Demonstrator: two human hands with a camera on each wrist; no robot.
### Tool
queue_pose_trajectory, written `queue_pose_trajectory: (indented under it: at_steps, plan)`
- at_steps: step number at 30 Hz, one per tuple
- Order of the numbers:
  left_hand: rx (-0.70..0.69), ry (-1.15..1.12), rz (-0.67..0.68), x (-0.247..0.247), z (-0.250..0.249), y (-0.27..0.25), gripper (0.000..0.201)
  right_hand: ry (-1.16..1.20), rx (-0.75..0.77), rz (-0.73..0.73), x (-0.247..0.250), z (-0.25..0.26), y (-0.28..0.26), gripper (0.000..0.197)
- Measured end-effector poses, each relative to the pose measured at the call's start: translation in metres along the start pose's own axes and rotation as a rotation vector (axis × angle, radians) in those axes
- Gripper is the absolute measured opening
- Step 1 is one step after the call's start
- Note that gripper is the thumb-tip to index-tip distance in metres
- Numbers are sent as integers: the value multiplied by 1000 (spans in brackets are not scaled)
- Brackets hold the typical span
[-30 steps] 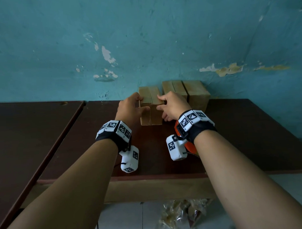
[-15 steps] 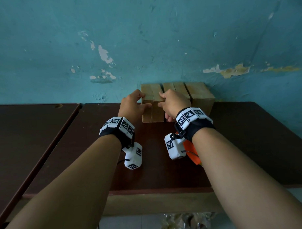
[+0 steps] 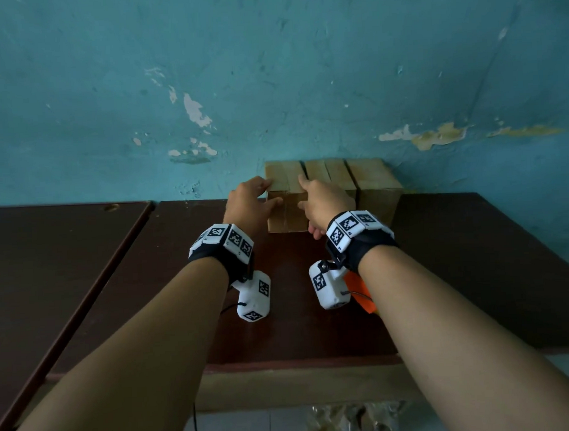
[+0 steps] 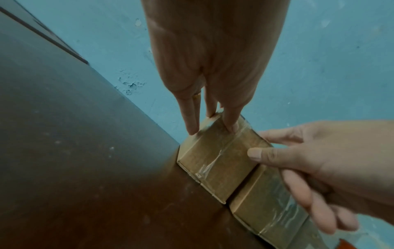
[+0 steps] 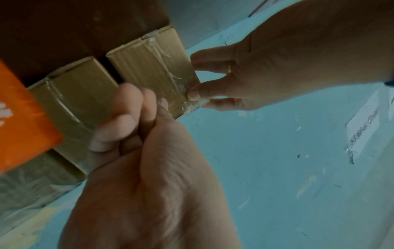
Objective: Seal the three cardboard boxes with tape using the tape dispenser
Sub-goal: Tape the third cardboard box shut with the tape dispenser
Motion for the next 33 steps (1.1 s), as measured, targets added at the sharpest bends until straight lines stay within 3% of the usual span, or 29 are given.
queue_pose_trajectory:
  at_steps: [4, 8, 14, 19, 27, 31, 33]
  plan:
    - [-80, 140, 121, 0, -4, -5, 77, 45, -13, 72, 6, 2, -12, 75]
    - [-51, 168, 79, 13, -15, -15, 97, 91, 17, 13, 26, 4, -19, 75]
    - [-6, 88, -84, 41, -37, -52, 74, 0, 153, -139, 62, 7, -48, 46]
    - [44, 106, 41, 36, -53, -90, 57, 42, 183, -205, 83, -10, -80, 23]
    - [157, 152, 292, 9, -68, -154, 47, 45, 70, -175, 110, -68, -131, 37]
    - [252, 72, 328, -6, -73, -178, 58, 80, 11, -69, 110, -91, -155, 54]
    - [320, -2, 332, -14, -75, -188, 54, 103, 0, -30, 106, -98, -165, 52]
Point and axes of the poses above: each hand's wrist, its own y-axis towards the middle knuckle, its own x-axis out of the back of the hand, z = x × y, the point moved 7 cm from there along y, towards the middle knuckle, and after that the axes turned 14 degrees about -z, right-handed, at the moved point
